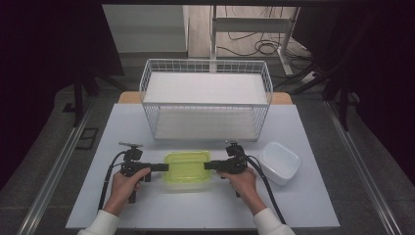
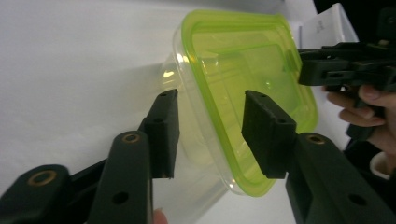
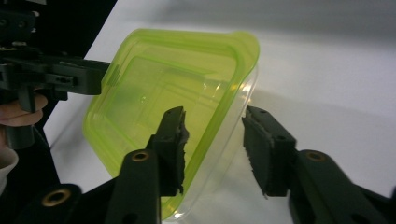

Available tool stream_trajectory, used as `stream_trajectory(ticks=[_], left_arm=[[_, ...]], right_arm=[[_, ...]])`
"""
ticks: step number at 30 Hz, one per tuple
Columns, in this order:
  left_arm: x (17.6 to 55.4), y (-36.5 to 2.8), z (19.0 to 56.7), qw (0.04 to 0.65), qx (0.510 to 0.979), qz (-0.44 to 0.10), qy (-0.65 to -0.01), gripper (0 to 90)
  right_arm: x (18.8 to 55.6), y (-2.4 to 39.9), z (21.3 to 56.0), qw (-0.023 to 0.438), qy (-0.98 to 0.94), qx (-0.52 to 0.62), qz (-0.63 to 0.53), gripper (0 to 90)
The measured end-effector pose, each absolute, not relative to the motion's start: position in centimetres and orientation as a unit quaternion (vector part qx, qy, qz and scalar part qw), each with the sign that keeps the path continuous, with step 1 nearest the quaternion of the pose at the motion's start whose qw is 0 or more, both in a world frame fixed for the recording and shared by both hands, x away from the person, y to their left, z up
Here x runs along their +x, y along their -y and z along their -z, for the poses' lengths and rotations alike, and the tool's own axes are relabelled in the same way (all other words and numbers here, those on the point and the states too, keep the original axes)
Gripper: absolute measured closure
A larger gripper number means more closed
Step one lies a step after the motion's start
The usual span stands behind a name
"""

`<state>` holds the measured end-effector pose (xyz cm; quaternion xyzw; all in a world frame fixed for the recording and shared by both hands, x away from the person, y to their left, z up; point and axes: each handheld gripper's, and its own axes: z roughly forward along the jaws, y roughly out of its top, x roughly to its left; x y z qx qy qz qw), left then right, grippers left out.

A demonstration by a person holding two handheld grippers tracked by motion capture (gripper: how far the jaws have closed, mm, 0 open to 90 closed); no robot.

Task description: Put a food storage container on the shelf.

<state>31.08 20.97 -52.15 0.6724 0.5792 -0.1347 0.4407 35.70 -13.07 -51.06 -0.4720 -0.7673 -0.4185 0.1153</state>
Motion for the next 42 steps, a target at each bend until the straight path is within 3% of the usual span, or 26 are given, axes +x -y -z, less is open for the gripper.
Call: stream_trajectory(ticks=[7,12,23,42], left_arm=[[30.9,-21.0,52.4,0.450,0.661,0.156,-0.580,74.7],[30.5,-20.8,52.0,0.457,0.657,0.144,-0.582,78.4],[29.2,-20.2,50.1,0.482,0.677,0.089,-0.549,78.9],[26.9,-19.9,45.6,0.528,0.707,-0.006,-0.471,78.8]], right_arm=[[35.6,13.3,51.5,0.146,0.748,-0.488,0.426,73.1],[35.1,13.7,51.0,0.148,0.734,-0.496,0.438,78.3],[34.5,14.3,49.7,0.132,0.743,-0.468,0.460,79.7],[32.6,14.8,45.6,0.047,0.768,-0.384,0.511,79.5]])
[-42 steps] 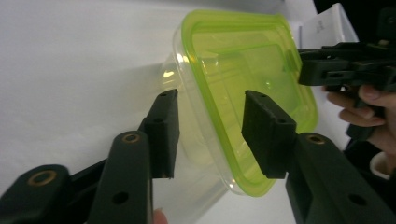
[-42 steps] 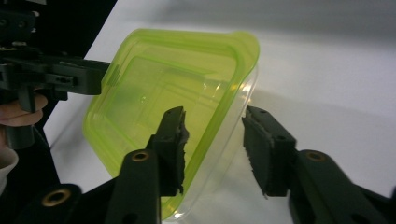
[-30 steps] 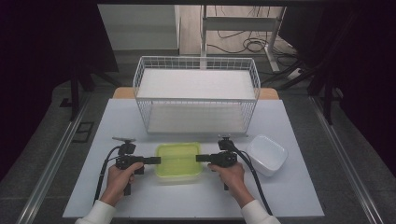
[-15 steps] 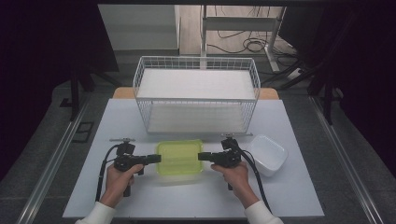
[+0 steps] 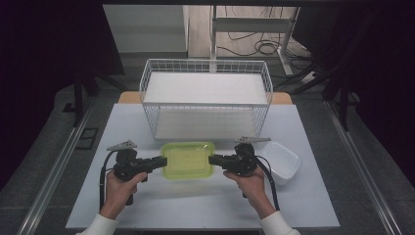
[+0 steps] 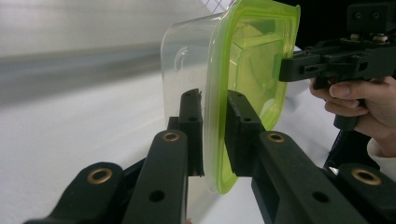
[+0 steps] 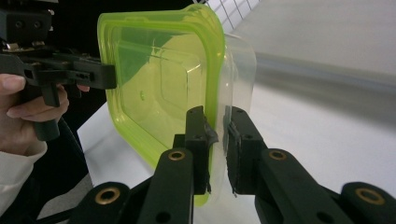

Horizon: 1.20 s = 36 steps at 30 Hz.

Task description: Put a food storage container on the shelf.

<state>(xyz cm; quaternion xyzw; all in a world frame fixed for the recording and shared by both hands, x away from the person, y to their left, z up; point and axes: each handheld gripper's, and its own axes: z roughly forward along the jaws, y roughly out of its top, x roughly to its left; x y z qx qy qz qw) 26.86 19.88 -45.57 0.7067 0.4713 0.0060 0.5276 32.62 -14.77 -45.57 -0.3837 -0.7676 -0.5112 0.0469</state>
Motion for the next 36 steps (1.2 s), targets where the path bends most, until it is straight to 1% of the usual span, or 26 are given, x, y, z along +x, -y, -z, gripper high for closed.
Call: stream_trajectory(ticks=[6,9,14,29,36], left_arm=[[26.3,-19.7,44.4,0.535,0.709,-0.019,-0.458,78.9],[26.0,-19.7,43.8,0.537,0.712,-0.029,-0.451,78.9],[25.8,-19.6,43.3,0.542,0.712,-0.032,-0.446,79.0],[26.0,-19.6,43.1,0.545,0.710,-0.035,-0.444,79.3],[26.3,-19.5,42.0,0.553,0.712,-0.045,-0.431,79.3]], right_arm=[[31.9,15.0,44.5,0.029,0.768,-0.367,0.524,79.5],[31.6,15.0,43.9,0.013,0.770,-0.357,0.529,79.4],[31.2,15.1,42.9,-0.010,0.773,-0.340,0.536,79.5],[31.2,15.2,42.7,-0.017,0.772,-0.336,0.539,79.6],[31.2,15.3,41.8,-0.028,0.768,-0.328,0.549,79.5]])
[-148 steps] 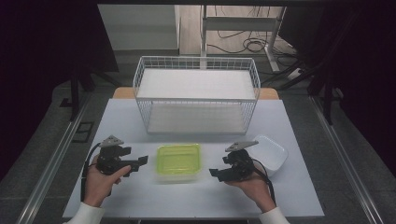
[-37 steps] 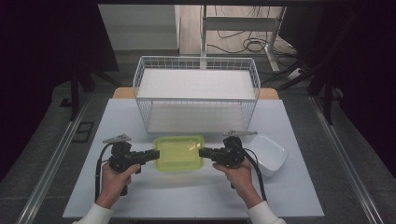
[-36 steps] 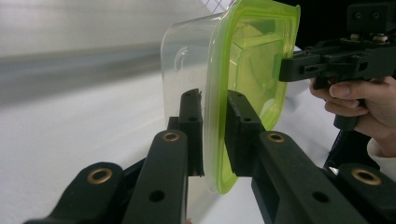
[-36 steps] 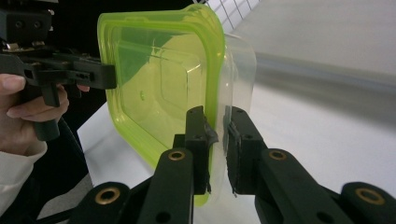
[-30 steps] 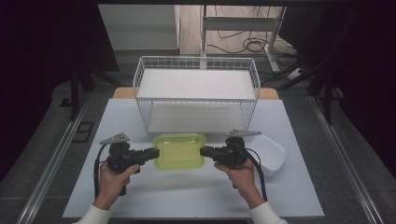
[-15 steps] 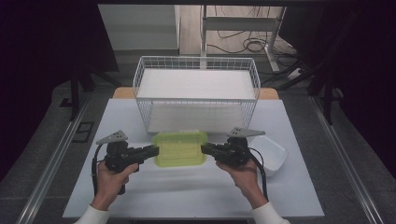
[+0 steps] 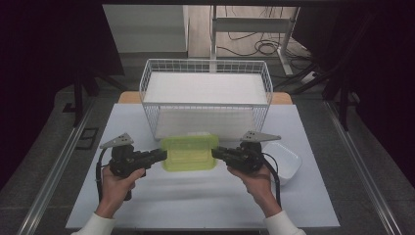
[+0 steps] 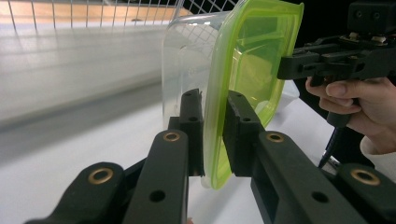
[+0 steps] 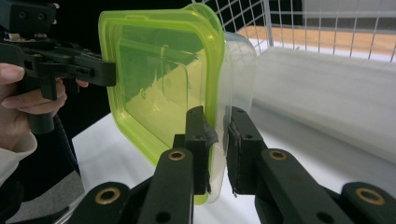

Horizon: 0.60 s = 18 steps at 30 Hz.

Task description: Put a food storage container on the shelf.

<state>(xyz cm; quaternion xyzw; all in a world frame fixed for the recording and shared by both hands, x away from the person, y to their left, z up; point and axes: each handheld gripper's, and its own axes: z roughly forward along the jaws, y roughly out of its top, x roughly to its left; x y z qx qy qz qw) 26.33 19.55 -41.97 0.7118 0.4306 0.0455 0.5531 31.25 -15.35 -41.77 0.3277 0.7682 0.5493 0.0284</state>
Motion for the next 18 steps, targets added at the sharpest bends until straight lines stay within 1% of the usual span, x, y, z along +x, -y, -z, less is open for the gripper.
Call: stream_trajectory(ticks=[4,11,18], left_arm=[[27.0,-19.3,41.0,0.559,0.713,-0.047,-0.422,79.4],[28.2,-18.7,38.4,0.564,0.717,-0.061,-0.405,79.6],[29.5,-18.3,36.3,0.571,0.717,-0.064,-0.394,79.7]], right_arm=[[31.2,15.6,40.9,0.039,-0.762,0.326,-0.558,79.6],[31.7,16.3,38.4,0.062,-0.757,0.324,-0.564,79.6],[32.3,16.9,36.2,0.073,-0.746,0.323,-0.578,79.7]])
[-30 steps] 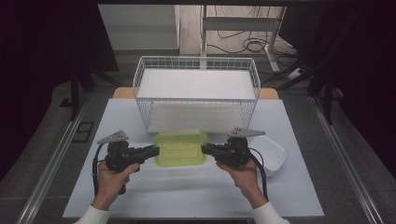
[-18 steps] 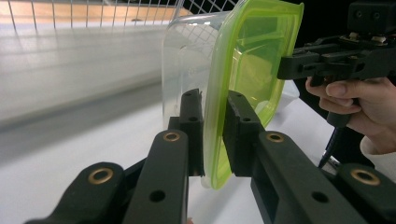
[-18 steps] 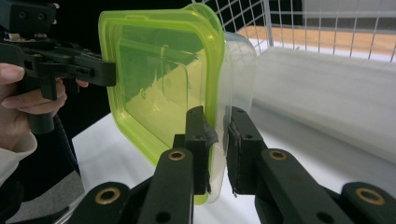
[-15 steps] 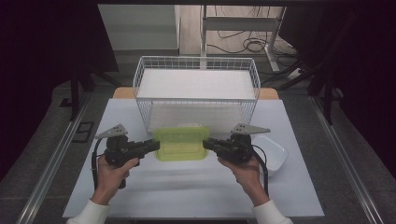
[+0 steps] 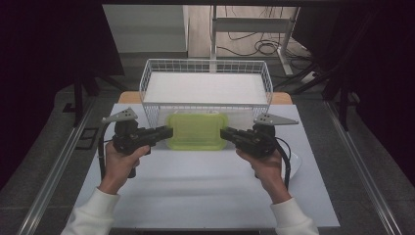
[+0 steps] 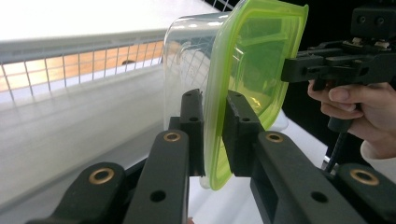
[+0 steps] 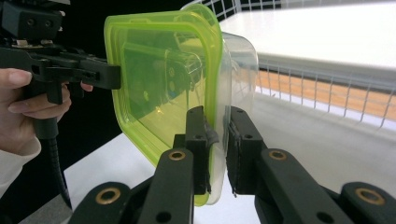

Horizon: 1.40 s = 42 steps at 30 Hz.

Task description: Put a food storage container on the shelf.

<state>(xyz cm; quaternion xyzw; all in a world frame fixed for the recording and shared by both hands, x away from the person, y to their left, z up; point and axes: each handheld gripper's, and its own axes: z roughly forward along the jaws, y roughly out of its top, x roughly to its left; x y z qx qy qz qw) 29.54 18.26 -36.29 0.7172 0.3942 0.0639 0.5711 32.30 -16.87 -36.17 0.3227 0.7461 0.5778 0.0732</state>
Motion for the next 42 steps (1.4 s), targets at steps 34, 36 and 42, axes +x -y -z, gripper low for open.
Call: stream_trajectory(ticks=[34,36,42], left_arm=[[41.0,-17.5,29.8,0.574,0.715,-0.041,-0.396,80.2],[41.9,-17.5,30.2,0.570,0.713,-0.029,-0.407,80.2],[44.1,-17.7,31.4,0.557,0.712,-0.006,-0.428,80.4]], right_arm=[[42.1,17.8,29.0,0.063,-0.727,0.356,-0.584,79.9],[43.0,17.8,29.3,0.055,-0.727,0.366,-0.578,79.9],[45.7,17.6,30.8,0.020,-0.725,0.397,-0.562,79.9]])
